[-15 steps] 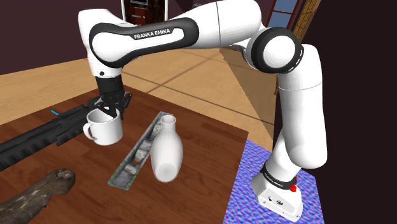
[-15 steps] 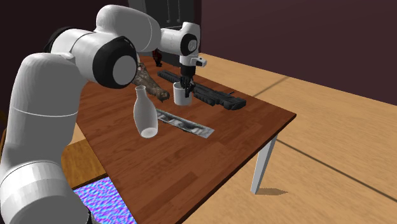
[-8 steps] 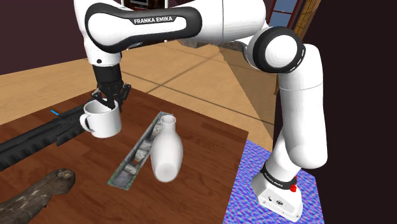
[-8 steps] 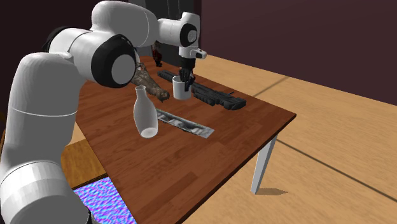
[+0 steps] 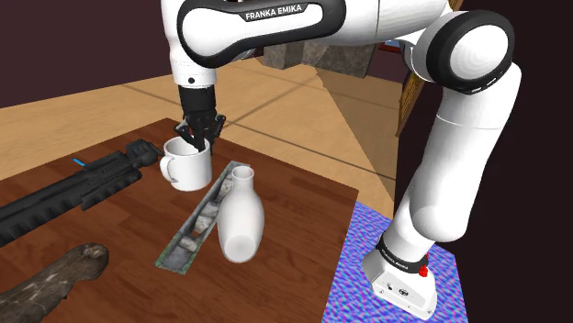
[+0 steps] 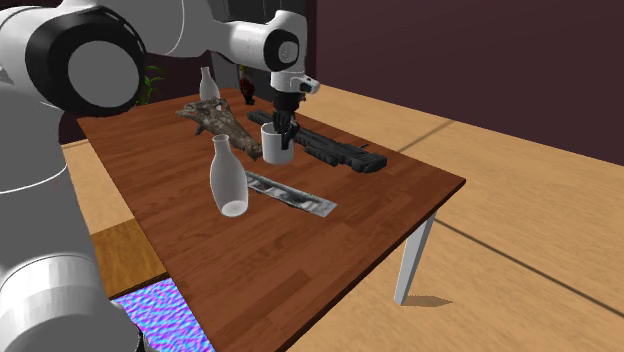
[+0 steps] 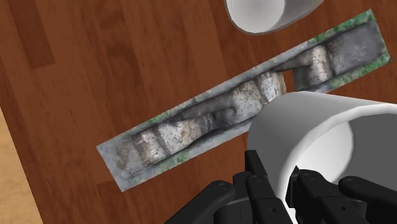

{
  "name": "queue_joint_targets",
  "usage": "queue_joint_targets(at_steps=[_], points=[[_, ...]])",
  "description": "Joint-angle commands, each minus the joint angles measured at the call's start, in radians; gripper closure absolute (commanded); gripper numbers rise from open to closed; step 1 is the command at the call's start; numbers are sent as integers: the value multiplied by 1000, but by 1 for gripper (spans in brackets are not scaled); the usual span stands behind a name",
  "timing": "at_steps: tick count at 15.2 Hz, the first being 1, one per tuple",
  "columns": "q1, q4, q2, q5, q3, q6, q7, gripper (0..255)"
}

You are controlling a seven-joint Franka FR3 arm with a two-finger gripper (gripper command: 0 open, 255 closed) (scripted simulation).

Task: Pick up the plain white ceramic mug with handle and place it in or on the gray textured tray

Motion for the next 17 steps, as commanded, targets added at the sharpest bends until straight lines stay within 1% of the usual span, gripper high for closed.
queue_joint_targets(at_steps=[1,2,3,17], points=[[-20,-102,-87,28,-6,18,-32,255],[-29,-145,-128,41,-12,21,-50,255],[-32,-163,-146,46,-15,22,-58,255],[-27,-298,-98,34,-13,204,-56,255]])
